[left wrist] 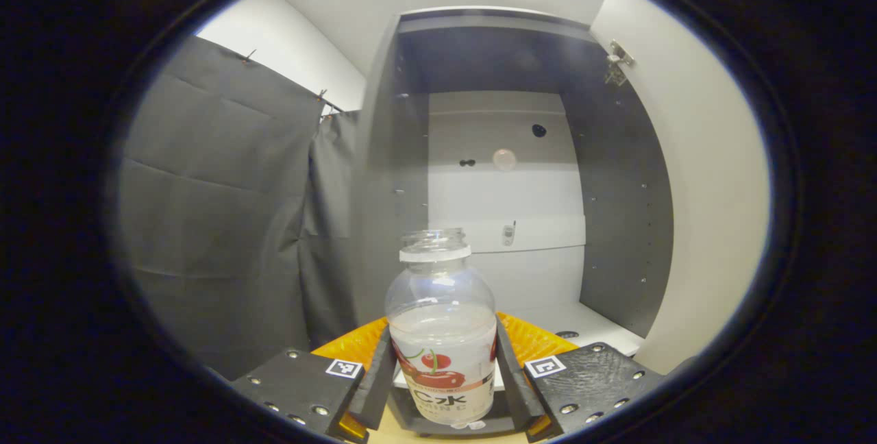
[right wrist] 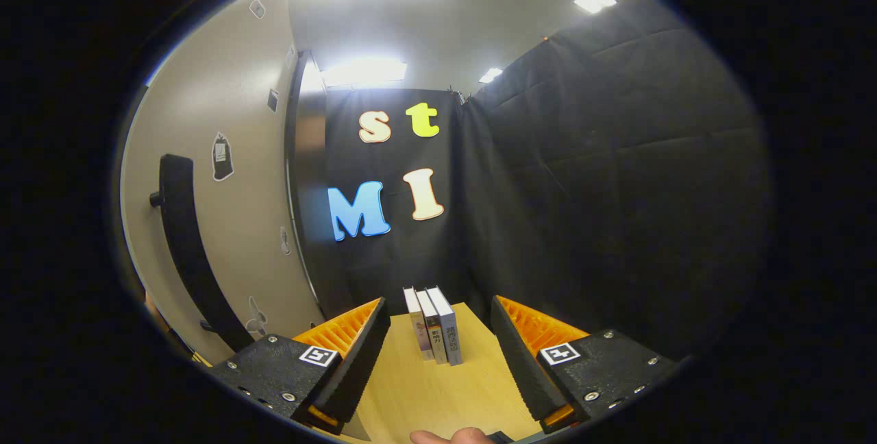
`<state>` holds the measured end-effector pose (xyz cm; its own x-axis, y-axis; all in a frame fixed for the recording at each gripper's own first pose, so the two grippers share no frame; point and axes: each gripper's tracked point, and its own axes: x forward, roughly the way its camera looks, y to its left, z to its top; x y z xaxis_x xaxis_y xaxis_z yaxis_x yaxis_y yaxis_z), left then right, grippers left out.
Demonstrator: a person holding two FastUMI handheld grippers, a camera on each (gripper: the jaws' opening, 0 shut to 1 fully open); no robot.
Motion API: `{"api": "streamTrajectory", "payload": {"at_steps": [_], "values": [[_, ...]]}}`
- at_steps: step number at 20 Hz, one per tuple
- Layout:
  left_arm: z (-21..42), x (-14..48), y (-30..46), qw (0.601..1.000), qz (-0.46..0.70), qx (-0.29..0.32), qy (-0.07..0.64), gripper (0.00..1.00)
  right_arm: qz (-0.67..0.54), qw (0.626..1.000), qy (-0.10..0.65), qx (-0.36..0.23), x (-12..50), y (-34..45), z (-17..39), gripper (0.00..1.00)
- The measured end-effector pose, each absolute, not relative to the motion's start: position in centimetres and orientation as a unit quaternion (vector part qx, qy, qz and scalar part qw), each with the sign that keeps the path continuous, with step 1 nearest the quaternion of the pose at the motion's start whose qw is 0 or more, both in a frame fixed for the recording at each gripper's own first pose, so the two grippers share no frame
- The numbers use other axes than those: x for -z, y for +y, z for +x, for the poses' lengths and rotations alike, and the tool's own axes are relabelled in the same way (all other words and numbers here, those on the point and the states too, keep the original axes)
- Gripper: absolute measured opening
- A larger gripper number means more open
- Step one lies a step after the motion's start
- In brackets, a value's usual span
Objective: Open the cabinet door with the right hand, grasp the bottle in the cabinet with the left hand and place it on the coaster, then close the cabinet door with the right hand.
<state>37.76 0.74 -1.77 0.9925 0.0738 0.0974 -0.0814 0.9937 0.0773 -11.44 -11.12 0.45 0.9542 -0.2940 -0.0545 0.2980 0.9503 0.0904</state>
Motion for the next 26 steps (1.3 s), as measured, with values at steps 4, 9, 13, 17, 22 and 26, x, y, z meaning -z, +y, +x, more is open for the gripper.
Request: {"api": "streamTrajectory", "payload": {"at_steps": [4,9,13,17,22,26], "values": [[37.8,1.8,0.8,0.995,0.057,-0.062,-0.046,0.70,-0.009,0.989,0.007,0.146,-0.4,-9.1,-11.2,0.92],[37.8,1.7,0.8,0.994,0.069,-0.060,-0.059,0.77,-0.020,0.986,0.003,0.164,0.5,-8.8,-10.8,0.93],[37.6,2.1,1.0,0.992,0.082,-0.071,-0.057,0.77,-0.017,0.978,0.000,0.208,1.5,-10.6,-10.4,0.93],[37.8,2.3,1.2,0.996,0.075,-0.047,-0.030,0.71,-0.021,0.975,0.021,0.220,3.2,-11.0,-8.9,0.93],[37.8,2.6,1.2,0.997,0.060,-0.030,-0.026,0.71,-0.029,0.971,0.044,0.232,6.8,-11.4,-7.8,0.93],[37.7,2.7,1.0,0.997,0.065,-0.037,-0.016,0.71,-0.033,0.959,0.119,0.256,12.6,-12.5,-8.4,0.94]]}}
